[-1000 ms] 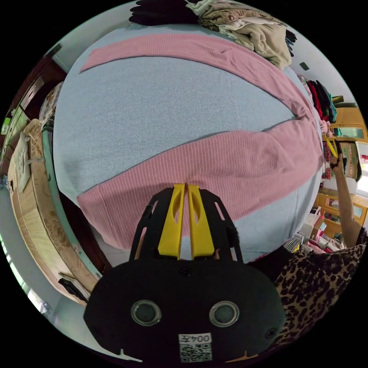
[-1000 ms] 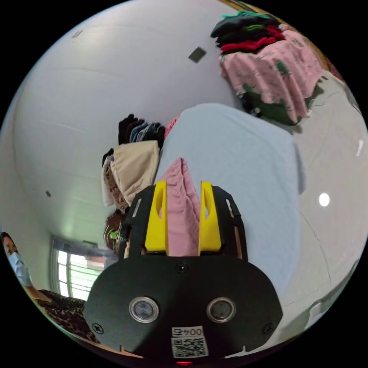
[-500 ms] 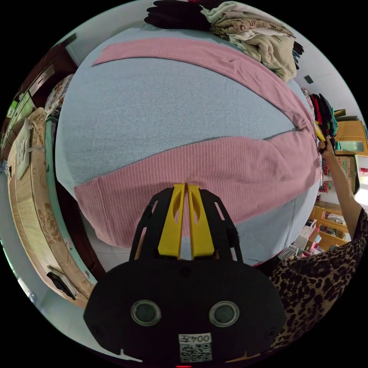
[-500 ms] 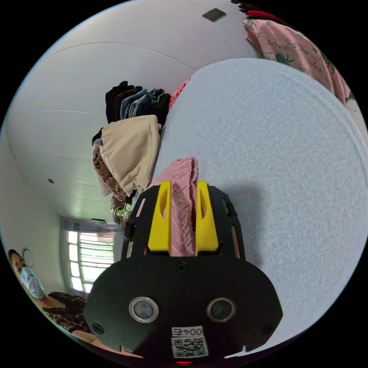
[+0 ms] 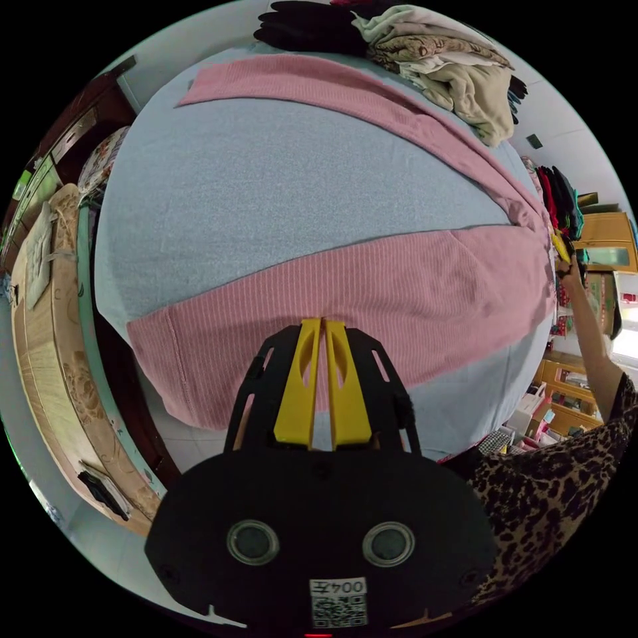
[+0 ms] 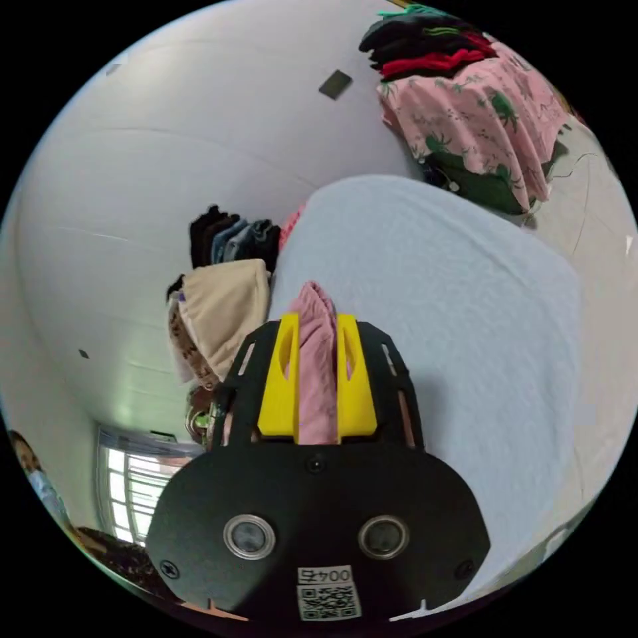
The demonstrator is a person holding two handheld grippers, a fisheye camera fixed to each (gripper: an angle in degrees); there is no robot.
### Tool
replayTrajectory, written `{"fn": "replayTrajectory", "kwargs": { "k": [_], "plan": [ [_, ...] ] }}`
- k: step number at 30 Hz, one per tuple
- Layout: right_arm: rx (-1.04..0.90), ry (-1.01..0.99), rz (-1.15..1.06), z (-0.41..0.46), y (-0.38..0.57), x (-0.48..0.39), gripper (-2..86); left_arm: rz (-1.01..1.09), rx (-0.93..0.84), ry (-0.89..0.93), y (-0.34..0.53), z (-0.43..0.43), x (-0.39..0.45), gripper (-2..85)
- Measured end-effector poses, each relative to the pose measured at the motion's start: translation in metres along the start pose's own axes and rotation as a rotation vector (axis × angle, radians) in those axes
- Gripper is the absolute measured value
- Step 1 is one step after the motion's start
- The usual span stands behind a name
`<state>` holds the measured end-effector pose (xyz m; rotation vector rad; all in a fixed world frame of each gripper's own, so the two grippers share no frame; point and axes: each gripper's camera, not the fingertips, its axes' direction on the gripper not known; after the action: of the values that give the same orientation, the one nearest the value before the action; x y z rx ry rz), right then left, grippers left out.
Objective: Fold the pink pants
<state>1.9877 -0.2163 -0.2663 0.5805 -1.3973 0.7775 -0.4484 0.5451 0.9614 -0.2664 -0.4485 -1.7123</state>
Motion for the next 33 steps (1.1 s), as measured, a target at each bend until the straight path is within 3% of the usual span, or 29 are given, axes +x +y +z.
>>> {"fn": "replayTrajectory", "kwargs": {
  "k": [6,9,14,16,21,25,29,33],
  "plan": [
    [0.029,0.195,0.127,-0.066,0.145,0.038,11.4,0.016,0.003,0.019,0.003,0.003,-0.003,1.2],
    [0.045,0.143,0.204,-0.066,0.207,0.064,11.6,0.016,0.01,0.031,0.005,0.005,-0.005,1.2],
    [0.006,0.044,0.22,-0.024,0.244,0.088,10.1,0.018,0.002,0.047,0.007,0.007,-0.007,1.2],
    [-0.027,0.045,0.226,-0.008,0.25,0.094,3.6,0.017,-0.005,0.053,0.007,0.008,-0.008,1.3],
    [-0.065,0.364,0.158,0.006,0.281,0.105,0.7,0.01,-0.008,0.089,0.012,0.01,-0.012,1.4],
    [-0.039,0.271,0.231,0.011,0.316,0.137,3.7,0.014,0.011,0.1,0.02,0.011,-0.012,1.4],
    [0.004,0.283,0.081,0.022,0.374,0.117,6.9,0.09,0.02,0.036,0.026,0.01,0.0,1.5],
    [-0.157,0.288,-0.126,0.099,0.464,0.081,9.9,0.189,0.069,-0.058,0.039,0.009,0.016,1.9]
  ]
}}
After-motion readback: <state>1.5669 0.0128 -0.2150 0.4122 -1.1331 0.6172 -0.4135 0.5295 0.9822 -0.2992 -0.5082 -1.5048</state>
